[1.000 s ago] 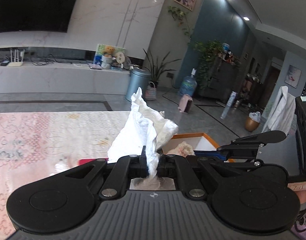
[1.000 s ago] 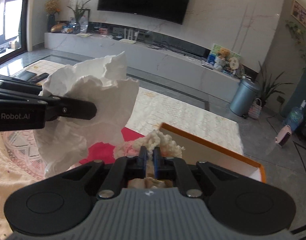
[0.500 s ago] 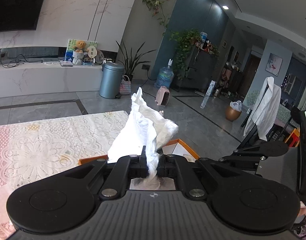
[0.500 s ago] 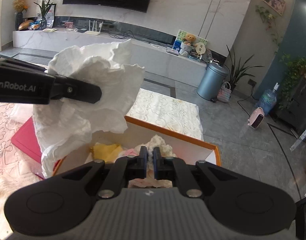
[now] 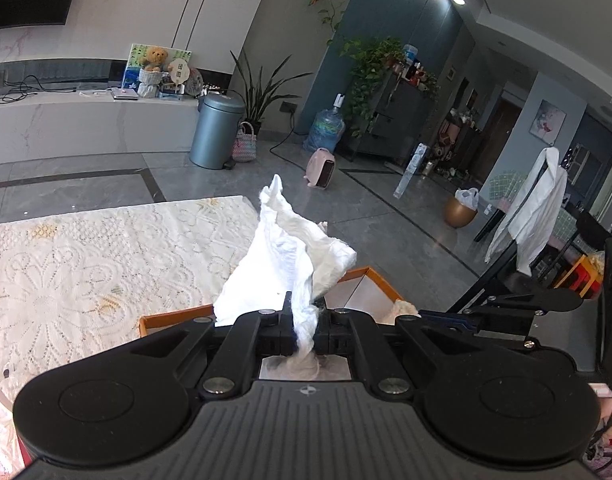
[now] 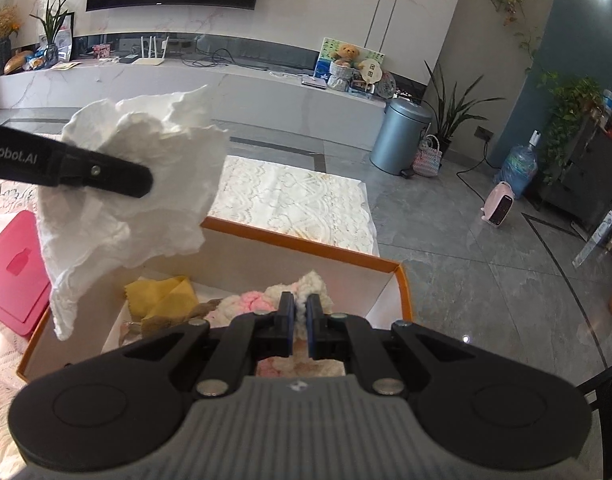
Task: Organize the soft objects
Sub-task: 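Carry the tissue with the left tool while the right tool carries the crocheted piece to the orange box, then open both tools to drop the tissue and crocheted piece into the box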
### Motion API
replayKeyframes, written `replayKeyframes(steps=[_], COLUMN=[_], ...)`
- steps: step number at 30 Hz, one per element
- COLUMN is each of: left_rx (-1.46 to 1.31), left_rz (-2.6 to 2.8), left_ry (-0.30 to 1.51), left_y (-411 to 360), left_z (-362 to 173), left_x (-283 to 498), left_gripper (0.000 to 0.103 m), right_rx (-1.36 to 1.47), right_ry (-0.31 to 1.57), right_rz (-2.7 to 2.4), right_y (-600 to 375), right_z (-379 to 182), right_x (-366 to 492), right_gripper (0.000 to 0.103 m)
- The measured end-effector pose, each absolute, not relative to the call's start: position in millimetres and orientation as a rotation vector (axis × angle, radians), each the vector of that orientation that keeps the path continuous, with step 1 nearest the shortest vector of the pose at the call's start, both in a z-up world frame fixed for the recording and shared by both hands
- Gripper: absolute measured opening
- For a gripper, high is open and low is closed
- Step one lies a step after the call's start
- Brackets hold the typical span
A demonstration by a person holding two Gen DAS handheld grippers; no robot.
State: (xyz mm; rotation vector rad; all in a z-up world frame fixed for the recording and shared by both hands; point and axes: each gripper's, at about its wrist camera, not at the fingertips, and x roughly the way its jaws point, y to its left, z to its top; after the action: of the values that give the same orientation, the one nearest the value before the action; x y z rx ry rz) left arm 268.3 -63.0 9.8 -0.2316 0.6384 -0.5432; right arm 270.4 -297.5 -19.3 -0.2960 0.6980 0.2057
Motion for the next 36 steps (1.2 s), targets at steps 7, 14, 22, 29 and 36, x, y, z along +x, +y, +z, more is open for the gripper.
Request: replayKeyframes(steps=[7, 14, 22, 29, 36], left_rx=[-0.234, -0.088, 0.077, 0.112, 0.097], left_rz=[-0.530, -0.528, -0.448, -0.433, -0.421], left_ry=[0.615, 0.679, 0.772, 0.895, 0.866], left_y=[-58, -104, -134, -135, -129], left_z=[20, -2, -43, -71, -60], left_x=[270, 270, 272, 270, 260], left_gripper=[0.006, 0.006, 0.006, 0.008, 0.047], right_rx=[-0.299, -0.294, -0.341, -0.284, -0.290], right_ry=[0.628, 0.705, 0.782, 0.890, 0.941], right_rz=[0.160, 0.115, 0.156, 0.159, 0.153], right_y=[-309, -324, -319, -330, -328], right_z=[-3, -38, -73, -89, -90], right_x=[273, 295, 298, 295, 288], right_gripper=[0.003, 0.003, 0.003, 0.003, 0.011])
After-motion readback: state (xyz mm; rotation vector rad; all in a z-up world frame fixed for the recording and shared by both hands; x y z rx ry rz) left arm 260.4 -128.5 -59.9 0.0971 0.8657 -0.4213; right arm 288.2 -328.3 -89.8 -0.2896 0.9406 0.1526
